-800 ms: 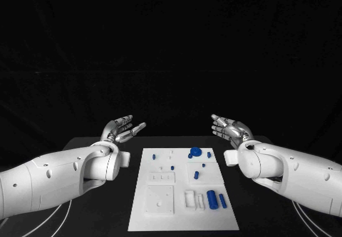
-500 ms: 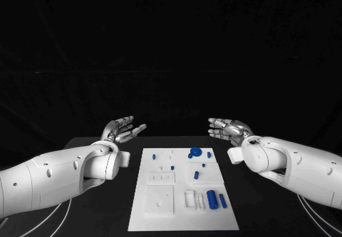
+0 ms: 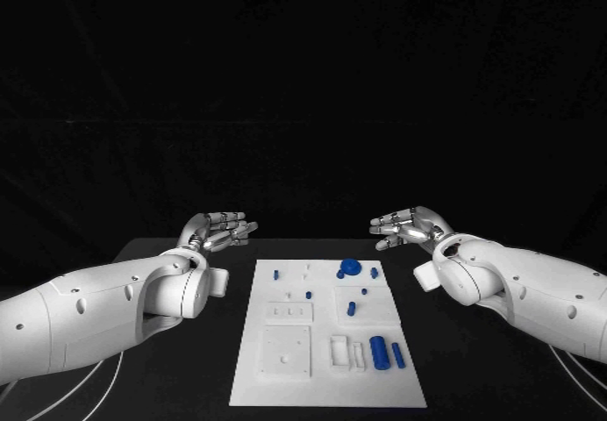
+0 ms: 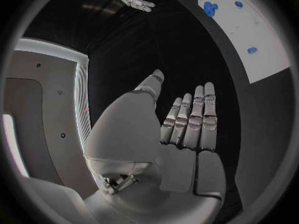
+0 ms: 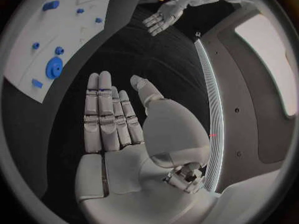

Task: Assemble the parts on the task board

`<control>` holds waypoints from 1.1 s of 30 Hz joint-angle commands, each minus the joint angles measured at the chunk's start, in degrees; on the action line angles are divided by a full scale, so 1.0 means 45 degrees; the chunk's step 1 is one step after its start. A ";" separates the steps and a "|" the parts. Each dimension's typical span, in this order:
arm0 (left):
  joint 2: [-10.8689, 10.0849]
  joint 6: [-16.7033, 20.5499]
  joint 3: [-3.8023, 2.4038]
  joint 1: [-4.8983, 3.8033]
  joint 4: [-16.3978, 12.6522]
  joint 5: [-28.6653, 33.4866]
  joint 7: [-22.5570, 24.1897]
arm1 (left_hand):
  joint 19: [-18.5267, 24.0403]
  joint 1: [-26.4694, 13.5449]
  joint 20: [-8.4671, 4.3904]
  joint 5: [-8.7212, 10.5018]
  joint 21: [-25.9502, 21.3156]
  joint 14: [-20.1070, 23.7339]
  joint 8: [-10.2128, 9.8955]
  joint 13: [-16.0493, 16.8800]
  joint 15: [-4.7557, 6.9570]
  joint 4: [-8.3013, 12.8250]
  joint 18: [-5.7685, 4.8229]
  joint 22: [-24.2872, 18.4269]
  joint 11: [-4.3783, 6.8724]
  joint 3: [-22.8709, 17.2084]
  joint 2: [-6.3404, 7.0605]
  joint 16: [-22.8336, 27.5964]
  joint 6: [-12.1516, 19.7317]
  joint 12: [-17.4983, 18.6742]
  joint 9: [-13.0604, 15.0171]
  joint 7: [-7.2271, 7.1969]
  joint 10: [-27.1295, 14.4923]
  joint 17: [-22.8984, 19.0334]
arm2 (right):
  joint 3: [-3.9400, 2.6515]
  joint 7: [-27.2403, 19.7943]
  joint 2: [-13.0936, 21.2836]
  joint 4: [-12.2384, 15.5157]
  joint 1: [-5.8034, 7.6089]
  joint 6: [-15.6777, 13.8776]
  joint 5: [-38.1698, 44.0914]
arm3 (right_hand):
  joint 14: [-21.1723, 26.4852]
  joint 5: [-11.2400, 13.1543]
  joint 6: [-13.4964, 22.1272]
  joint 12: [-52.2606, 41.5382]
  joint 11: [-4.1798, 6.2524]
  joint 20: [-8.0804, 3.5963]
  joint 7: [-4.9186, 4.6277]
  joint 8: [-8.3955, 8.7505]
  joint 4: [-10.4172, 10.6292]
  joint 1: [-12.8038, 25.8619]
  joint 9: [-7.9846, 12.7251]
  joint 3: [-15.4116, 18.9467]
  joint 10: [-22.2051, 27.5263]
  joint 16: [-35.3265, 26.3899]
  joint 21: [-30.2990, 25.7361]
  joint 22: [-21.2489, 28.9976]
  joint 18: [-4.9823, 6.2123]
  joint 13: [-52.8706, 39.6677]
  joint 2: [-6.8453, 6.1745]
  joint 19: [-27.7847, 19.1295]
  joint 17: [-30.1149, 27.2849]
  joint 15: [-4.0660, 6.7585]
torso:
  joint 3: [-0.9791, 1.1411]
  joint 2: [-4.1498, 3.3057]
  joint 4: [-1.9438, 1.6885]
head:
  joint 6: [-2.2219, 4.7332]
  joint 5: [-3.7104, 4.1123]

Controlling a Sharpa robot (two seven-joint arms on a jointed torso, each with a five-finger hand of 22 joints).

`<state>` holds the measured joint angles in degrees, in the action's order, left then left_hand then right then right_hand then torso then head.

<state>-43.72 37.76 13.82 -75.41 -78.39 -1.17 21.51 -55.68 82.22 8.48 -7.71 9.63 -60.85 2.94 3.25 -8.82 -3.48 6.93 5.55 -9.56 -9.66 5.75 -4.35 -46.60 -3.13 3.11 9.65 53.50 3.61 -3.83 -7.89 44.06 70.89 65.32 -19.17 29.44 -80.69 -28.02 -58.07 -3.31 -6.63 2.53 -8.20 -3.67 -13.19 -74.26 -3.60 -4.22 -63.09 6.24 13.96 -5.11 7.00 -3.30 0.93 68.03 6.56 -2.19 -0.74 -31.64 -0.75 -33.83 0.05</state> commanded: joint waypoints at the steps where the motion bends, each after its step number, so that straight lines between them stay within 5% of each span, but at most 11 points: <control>1: -0.0112 -0.0966 -0.0021 -0.0071 -0.0210 -0.0305 0.0122 | -0.0595 -0.0019 -0.0404 -0.0040 0.0472 -0.1048 0.0164 0.0009 0.0403 0.0615 -0.0269 0.0179 0.0165 -0.0002 -0.0364 -0.0507 -0.1356 -0.0147 0.0078 -0.0040 0.1249 0.0069 | -0.0050 0.0406 -0.0156 -0.0220 0.0057 0.0429 0.4327 | -0.1327 0.0122 -0.0538 -0.0012 0.0273 -0.0573 0.0117 -0.0015 -0.0300 0.0161 -0.0012 -0.0312 -0.0535 0.1162 0.0936 -0.0390 0.0232 -0.0013 -0.0081 0.1742 0.0811 0.0527 | -0.0008 -0.0194 -0.0151 | 0.0060 0.0022; 2: -0.0157 -0.1098 -0.0033 -0.0090 -0.0284 -0.0357 0.0114 | -0.0680 -0.0069 -0.0540 -0.0035 0.0620 -0.1179 0.0141 0.0008 0.0489 0.0767 -0.0378 0.0255 0.0230 -0.0002 -0.0439 -0.0632 -0.1441 -0.0084 0.0076 -0.0055 0.1501 0.0036 | -0.0066 0.0520 -0.0218 -0.0288 0.0096 0.0633 0.4861 | -0.1387 0.0247 -0.0537 0.0010 0.0374 -0.0821 0.0185 0.0028 -0.0384 0.0301 0.0002 -0.0277 -0.0582 0.3010 0.1560 -0.0693 0.0369 -0.0005 -0.0222 0.2650 0.1768 0.0682 | 0.0011 -0.0255 -0.0178 | 0.0081 0.0024; 3: -0.0203 -0.1255 -0.0046 -0.0110 -0.0361 -0.0404 0.0106 | -0.0719 -0.0035 -0.0649 -0.0037 0.0738 -0.1300 0.0162 0.0011 0.0570 0.0914 -0.0443 0.0320 0.0301 -0.0058 -0.0519 -0.0752 -0.1702 -0.0108 0.0090 -0.0084 0.1720 0.0041 | -0.0079 0.0632 -0.0287 -0.0353 0.0143 0.0824 0.5383 | -0.0833 0.0326 -0.0549 0.0012 0.0330 -0.1016 0.0193 0.0064 -0.0499 0.0596 0.0017 -0.0363 -0.0630 0.5234 0.1978 -0.0964 0.0230 -0.0006 -0.0281 0.2901 0.3093 0.0748 | 0.0017 -0.0292 -0.0198 | 0.0062 0.0027; 6: -0.0336 -0.1755 -0.0073 -0.0179 -0.0585 -0.0505 0.0124 | -0.1006 0.0019 -0.0977 -0.0014 0.1251 -0.1830 0.0186 0.0011 0.0856 0.1234 -0.0526 0.0618 0.0490 -0.0183 -0.0636 -0.1233 -0.2152 -0.0119 0.0112 -0.0150 0.2233 0.0109 | -0.0106 0.0975 -0.0459 -0.0453 0.0279 0.1181 0.6889 | -0.0603 0.0658 -0.0670 0.0020 0.0415 -0.1250 0.0185 0.0035 -0.0710 0.0919 0.0000 -0.1136 -0.0754 0.7935 0.3606 -0.2215 0.0213 -0.0005 -0.0357 0.3175 0.5504 0.0852 | 0.0060 -0.0478 -0.0272 | 0.0150 0.0091; 8: -0.0429 -0.2174 -0.0087 -0.0228 -0.0748 -0.0553 0.0256 | -0.0931 -0.0137 -0.1277 0.0018 0.2012 -0.2091 0.0167 0.0017 0.1028 0.1498 -0.0711 0.1149 0.0544 -0.0183 -0.0698 -0.1721 -0.2191 -0.0092 0.0108 -0.0163 0.2333 0.0085 | -0.0126 0.1442 -0.0566 -0.0450 0.0381 0.1178 0.7970 | -0.0667 0.0775 -0.0701 0.0001 0.0409 -0.1212 0.0182 0.0027 -0.0690 0.0857 -0.0003 -0.1410 -0.0728 0.8197 0.4022 -0.2604 0.0305 -0.0011 -0.0484 0.3109 0.5713 0.0859 | 0.0101 -0.0644 -0.0340 | 0.0264 0.0177; 10: -0.0498 -0.2531 -0.0098 -0.0272 -0.0897 -0.0628 0.0406 | -0.0659 -0.0234 -0.1311 0.0014 0.2499 -0.2048 0.0165 0.0018 0.1041 0.1648 -0.0731 0.1524 0.0530 -0.0187 -0.0764 -0.1941 -0.2166 -0.0094 0.0106 -0.0147 0.2263 0.0076 | -0.0140 0.1973 -0.0681 -0.0450 0.0461 0.1082 0.9019 | -0.0689 0.1618 -0.0735 0.0014 0.0415 -0.1238 0.0169 0.0031 -0.0708 0.0697 -0.0003 -0.2142 -0.0767 0.8500 0.4405 -0.2964 0.0321 -0.0004 -0.0538 0.3087 0.5890 0.0871 | 0.0116 -0.0741 -0.0383 | 0.0271 0.0232; 13: -0.0568 -0.2849 -0.0120 -0.0316 -0.1092 -0.0723 0.0536 | -0.0038 -0.0354 -0.1273 0.0027 0.3262 -0.1880 0.0164 0.0018 0.1019 0.1869 -0.0701 0.2142 0.0489 -0.0165 -0.0863 -0.2215 -0.2125 -0.0085 0.0105 -0.0138 0.2107 0.0060 | -0.0151 0.2563 -0.0818 -0.0466 0.0520 0.1069 1.0326 | -0.0548 0.1735 -0.0790 0.0016 0.0418 -0.1228 0.0188 0.0036 -0.0617 0.1024 -0.0004 -0.3431 -0.0766 0.9002 0.4997 -0.3645 0.0391 -0.0006 -0.1087 0.2848 0.6054 0.0869 | 0.0143 -0.0909 -0.0503 | 0.0370 0.0336; 17: -0.0711 -0.3085 -0.0195 -0.0380 -0.1408 -0.0789 0.0615 | 0.0232 -0.0552 -0.1225 -0.0008 0.3657 -0.1835 0.0167 0.0019 0.1010 0.1882 -0.0654 0.2449 0.0477 -0.0105 -0.0913 -0.2392 -0.2101 -0.0099 0.0105 -0.0136 0.2036 0.0060 | -0.0158 0.3034 -0.1022 -0.0534 0.0559 0.1042 1.1855 | -0.0588 0.1921 -0.0773 -0.0001 0.0416 -0.1221 0.0263 0.0017 -0.0565 0.0997 -0.0012 -0.3853 -0.0680 0.9291 0.5411 -0.4127 0.0329 -0.0012 -0.1378 0.3029 0.5842 0.0864 | 0.0187 -0.1145 -0.0625 | 0.0495 0.0408; 27: -0.1003 -0.3424 -0.0400 -0.0648 -0.2152 -0.0809 0.0643 | 0.0443 -0.0644 -0.1177 -0.0004 0.3888 -0.1736 0.0166 0.0017 0.0982 0.1968 -0.0616 0.2609 0.0430 -0.0033 -0.0929 -0.2522 -0.2036 -0.0099 0.0104 -0.0115 0.1848 0.0049 | -0.0166 0.3216 -0.1210 -0.0569 0.0582 0.1374 1.3322 | -0.0451 0.1205 -0.0524 -0.0008 0.0714 -0.1349 0.0359 0.0017 -0.0329 0.1160 -0.0009 -0.4353 -0.1775 1.0075 0.6855 -0.5895 0.0564 -0.0063 -0.1799 0.2970 0.5576 0.0999 | 0.0197 -0.1650 -0.0883 | 0.0698 0.0671; 28: -0.1015 -0.3456 -0.0408 -0.0675 -0.2196 -0.0809 0.0629 | 0.0443 -0.0644 -0.1177 -0.0004 0.3888 -0.1736 0.0166 0.0017 0.0982 0.1968 -0.0616 0.2609 0.0430 -0.0033 -0.0929 -0.2522 -0.2036 -0.0099 0.0104 -0.0115 0.1848 0.0049 | -0.0166 0.3211 -0.1205 -0.0560 0.0582 0.1389 1.3369 | -0.0478 0.1163 -0.0610 -0.0006 0.0859 -0.1484 0.0365 0.0012 -0.0309 0.1113 -0.0012 -0.4330 -0.2315 1.0238 0.7220 -0.6308 0.0608 -0.0106 -0.1759 0.3060 0.5678 0.1151 | 0.0202 -0.1681 -0.0896 | 0.0707 0.0684; 33: -0.1053 -0.3572 -0.0426 -0.0792 -0.2320 -0.0808 0.0562 | 0.0502 -0.0642 -0.1145 0.0018 0.3873 -0.1672 0.0163 0.0017 0.0953 0.1988 -0.0613 0.2594 0.0409 -0.0001 -0.0944 -0.2484 -0.1951 -0.0100 0.0101 -0.0102 0.1779 0.0043 | -0.0166 0.3127 -0.1208 -0.0537 0.0582 0.1255 1.3537 | -0.0315 0.0885 -0.0994 -0.0004 0.0938 -0.1463 0.0348 0.0021 -0.0183 0.1387 -0.0014 -0.4494 -0.2686 1.0403 0.7763 -0.7282 0.0388 -0.0124 -0.1911 0.2667 0.5845 0.1132 | 0.0214 -0.1798 -0.0913 | 0.0706 0.0716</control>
<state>-48.45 23.70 11.99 -78.78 -88.55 -4.38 23.36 -53.94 79.76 3.36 -7.71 26.93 -68.78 3.49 3.33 -4.52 5.34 3.98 17.20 -7.80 -9.80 1.51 -15.52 -55.78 -3.58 3.53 9.20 61.92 3.88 -4.55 5.68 38.65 68.33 67.88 -14.33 87.15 -82.33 -23.80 -62.23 -3.30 -2.53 -4.08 -6.61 -3.66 -13.98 -68.31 -3.61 -24.24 -74.49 52.91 48.67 -37.43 8.79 -3.80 -7.58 80.33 32.80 2.84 0.18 -39.18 -4.70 -30.66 3.17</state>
